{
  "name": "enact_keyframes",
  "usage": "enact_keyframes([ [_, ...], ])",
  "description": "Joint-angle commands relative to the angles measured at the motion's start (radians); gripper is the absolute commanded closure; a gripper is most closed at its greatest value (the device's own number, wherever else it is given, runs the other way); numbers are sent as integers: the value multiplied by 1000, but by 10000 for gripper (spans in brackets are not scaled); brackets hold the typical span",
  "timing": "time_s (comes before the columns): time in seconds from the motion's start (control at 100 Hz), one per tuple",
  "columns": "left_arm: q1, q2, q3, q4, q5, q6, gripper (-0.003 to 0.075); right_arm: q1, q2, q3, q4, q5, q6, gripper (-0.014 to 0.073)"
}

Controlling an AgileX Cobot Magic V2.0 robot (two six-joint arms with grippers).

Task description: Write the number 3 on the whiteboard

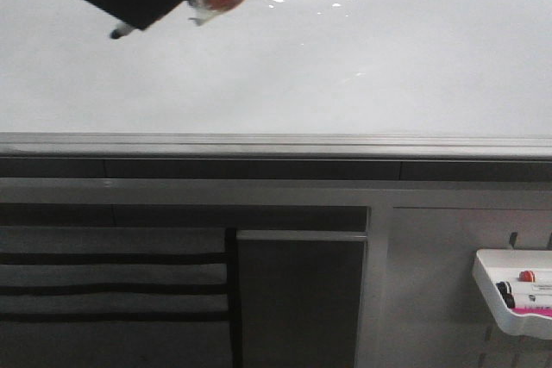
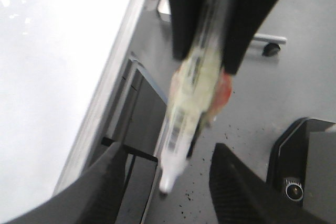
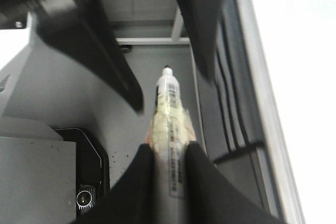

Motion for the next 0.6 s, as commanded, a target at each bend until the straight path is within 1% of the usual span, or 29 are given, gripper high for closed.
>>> enact_keyframes([
  [0.0, 44, -73, -10, -26, -66, -45, 351, -46, -75, -26, -36, -24, 108, 594],
  [0.08, 108, -129, 47, -40, -83, -71, 351, -111, -120, 12, -42, -18, 187, 594],
  [0.12, 136, -158, 86, -56, -97, -77, 351, -150, -148, 39, -42, -24, 202, 594],
  [0.24, 228, -240, 198, -143, -150, -79, 351, -252, -237, 164, -42, -97, 320, 594],
  [0.32, 263, -288, 260, -194, -208, -79, 352, -305, -297, 249, -20, -164, 402, 594],
  [0.46, 275, -331, 310, -213, -303, -79, 352, -319, -352, 354, -3, -236, 404, 594],
  [0.59, 275, -328, 310, -213, -324, -79, 352, -319, -354, 366, -3, -209, 404, 594],
])
